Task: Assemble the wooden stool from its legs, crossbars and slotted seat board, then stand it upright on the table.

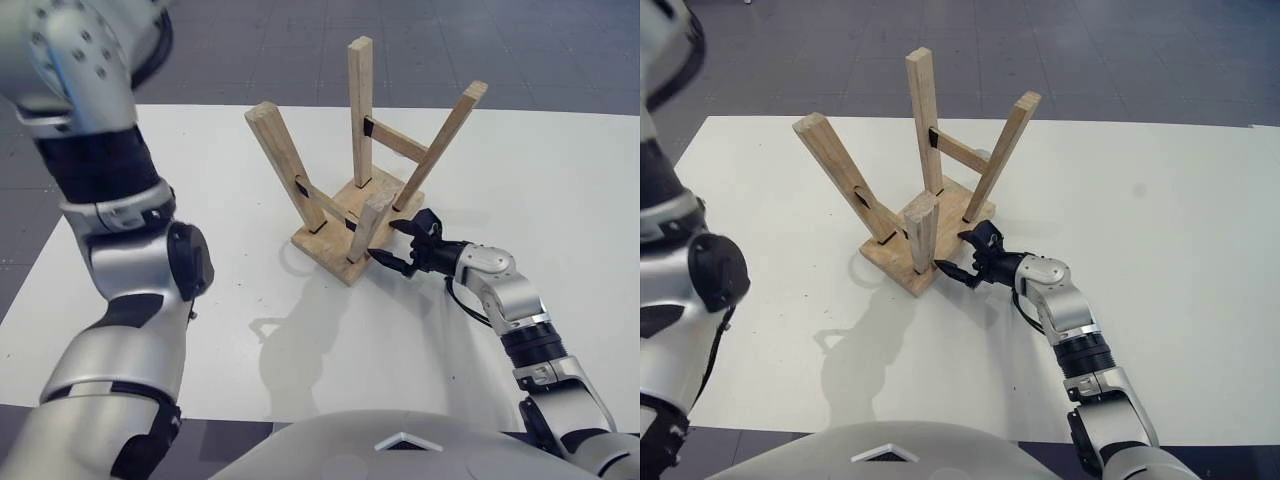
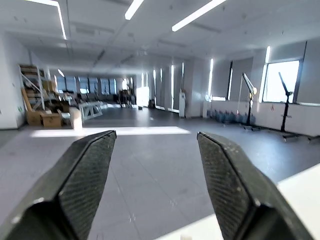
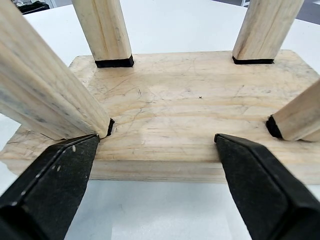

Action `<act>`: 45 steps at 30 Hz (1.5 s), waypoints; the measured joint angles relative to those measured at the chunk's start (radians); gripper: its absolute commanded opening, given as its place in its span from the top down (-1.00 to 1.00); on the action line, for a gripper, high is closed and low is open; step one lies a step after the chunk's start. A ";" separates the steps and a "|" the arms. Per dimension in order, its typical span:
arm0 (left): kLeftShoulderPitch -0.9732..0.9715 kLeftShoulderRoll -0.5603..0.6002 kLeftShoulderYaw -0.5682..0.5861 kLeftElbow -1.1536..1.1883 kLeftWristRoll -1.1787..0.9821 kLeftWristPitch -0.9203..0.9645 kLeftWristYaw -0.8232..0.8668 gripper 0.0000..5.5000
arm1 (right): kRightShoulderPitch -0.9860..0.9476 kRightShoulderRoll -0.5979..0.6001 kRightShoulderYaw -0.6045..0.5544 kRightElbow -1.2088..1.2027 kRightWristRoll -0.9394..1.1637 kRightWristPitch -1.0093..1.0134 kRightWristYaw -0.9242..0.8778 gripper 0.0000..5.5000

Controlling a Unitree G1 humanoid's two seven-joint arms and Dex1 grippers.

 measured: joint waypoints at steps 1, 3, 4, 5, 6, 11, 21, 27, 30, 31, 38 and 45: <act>-0.013 0.007 0.004 0.018 0.000 -0.009 -0.003 -0.11 | 0.000 0.000 0.000 0.000 0.000 0.000 -0.001 -0.55; 0.031 0.012 -0.021 0.030 0.000 0.029 -0.020 -0.11 | 0.002 0.000 0.001 -0.003 -0.003 0.000 -0.003 -0.55; 0.102 0.000 -0.043 0.006 -0.014 0.077 -0.034 -0.11 | 0.003 -0.001 0.002 -0.008 -0.005 0.000 -0.003 -0.55; 0.177 -0.014 -0.071 -0.029 -0.029 0.118 -0.042 -0.11 | 0.004 -0.001 0.001 -0.014 -0.005 0.001 -0.002 -0.55; 0.290 -0.042 -0.109 -0.078 -0.049 0.174 -0.049 -0.11 | 0.006 -0.002 -0.001 -0.022 -0.004 0.001 -0.001 -0.55; 0.555 -0.073 -0.178 -0.365 -0.086 0.193 -0.044 -0.11 | 0.009 -0.006 -0.007 -0.032 -0.005 0.025 -0.003 -0.55; 0.437 -0.077 -0.120 -0.294 -0.151 0.309 -0.041 -0.11 | 0.015 -0.003 -0.002 -0.041 -0.011 0.039 -0.010 -0.55; 0.061 -0.055 0.088 -0.352 -0.338 0.426 0.031 -0.11 | 0.016 -0.003 0.020 -0.123 -0.037 0.110 -0.030 -0.55; -0.026 -0.036 0.130 -0.357 -0.373 0.453 0.079 -0.11 | 0.010 0.046 0.066 -0.203 -0.036 0.213 -0.047 -0.55; -0.037 -0.027 0.132 -0.360 -0.378 0.456 0.085 -0.11 | 0.000 0.072 0.084 -0.225 -0.035 0.240 -0.050 -0.55; -0.015 -0.010 0.181 -0.448 -0.429 0.535 0.176 -0.11 | -0.205 0.308 0.123 -0.185 -0.016 0.310 -0.134 -0.55; 0.061 -0.007 0.268 -0.540 -0.531 0.604 0.225 -0.11 | -0.210 0.319 0.067 -0.148 -0.014 0.295 -0.190 -0.55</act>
